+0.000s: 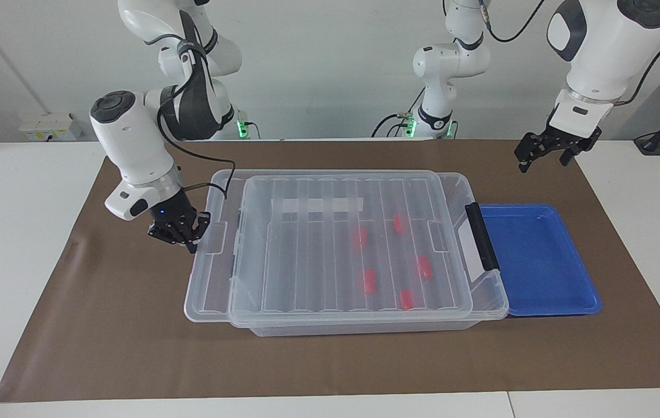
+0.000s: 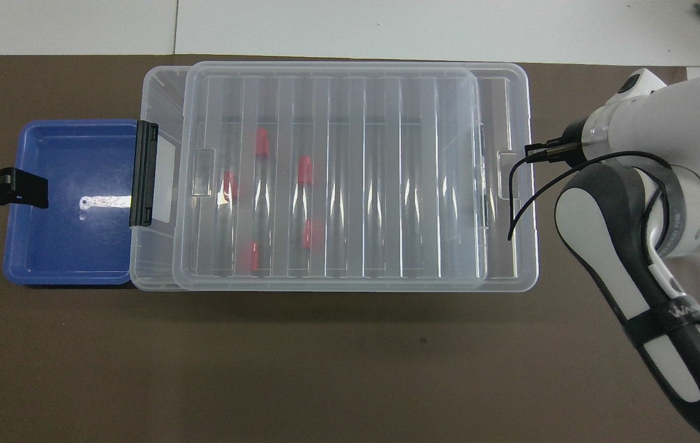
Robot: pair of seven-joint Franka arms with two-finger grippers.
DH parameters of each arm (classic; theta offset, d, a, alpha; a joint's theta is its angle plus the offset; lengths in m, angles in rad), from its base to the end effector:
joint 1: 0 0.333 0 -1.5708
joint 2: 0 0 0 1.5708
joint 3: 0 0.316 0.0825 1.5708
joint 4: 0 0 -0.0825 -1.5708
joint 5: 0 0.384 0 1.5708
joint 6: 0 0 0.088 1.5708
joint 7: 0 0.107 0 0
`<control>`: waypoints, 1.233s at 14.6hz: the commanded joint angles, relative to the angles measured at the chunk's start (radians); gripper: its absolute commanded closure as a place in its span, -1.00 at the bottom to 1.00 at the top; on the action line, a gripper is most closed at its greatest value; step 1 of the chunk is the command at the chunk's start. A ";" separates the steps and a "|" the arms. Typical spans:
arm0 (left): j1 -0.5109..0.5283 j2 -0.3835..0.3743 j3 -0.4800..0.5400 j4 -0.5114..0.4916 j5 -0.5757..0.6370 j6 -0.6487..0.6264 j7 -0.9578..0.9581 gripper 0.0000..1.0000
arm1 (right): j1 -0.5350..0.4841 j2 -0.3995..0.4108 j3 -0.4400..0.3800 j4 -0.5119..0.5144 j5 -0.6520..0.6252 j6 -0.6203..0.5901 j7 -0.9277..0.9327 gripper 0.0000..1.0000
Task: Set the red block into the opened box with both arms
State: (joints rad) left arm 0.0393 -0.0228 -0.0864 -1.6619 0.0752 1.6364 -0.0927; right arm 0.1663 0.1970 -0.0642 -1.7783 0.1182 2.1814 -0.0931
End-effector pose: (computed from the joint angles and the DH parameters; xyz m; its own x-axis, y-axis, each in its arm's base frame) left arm 0.5515 -0.0189 0.5999 0.9992 0.0404 0.0042 0.0406 -0.9962 -0.0769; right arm 0.6323 0.0717 0.4652 0.9692 0.1283 0.2102 0.1472 -0.9861 -0.0767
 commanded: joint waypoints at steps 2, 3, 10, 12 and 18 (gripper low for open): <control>0.014 -0.020 -0.001 -0.019 -0.041 0.003 0.013 -1.00 | 0.045 0.009 0.000 -0.004 0.031 0.021 0.027 1.00; 0.016 -0.020 -0.001 -0.019 -0.041 0.003 0.011 -1.00 | 0.055 0.007 0.000 -0.009 0.031 0.020 0.029 1.00; 0.016 -0.023 -0.001 -0.024 -0.058 0.010 0.010 -1.00 | 0.071 0.004 0.001 -0.013 0.034 0.014 0.027 1.00; 0.019 -0.023 -0.001 -0.025 -0.071 0.014 0.008 -1.00 | 0.070 0.004 0.000 -0.010 0.034 0.005 0.029 1.00; 0.028 -0.025 -0.001 -0.027 -0.084 0.019 0.004 -1.00 | 0.025 -0.048 -0.043 0.036 -0.078 -0.099 0.058 -1.00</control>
State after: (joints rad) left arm 0.0498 -0.0228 -0.0811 -1.6623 0.0111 1.6380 -0.0931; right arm 0.2040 0.1892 -0.0949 -1.7614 0.0971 2.1490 -0.0687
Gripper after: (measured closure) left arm 0.000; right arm 0.498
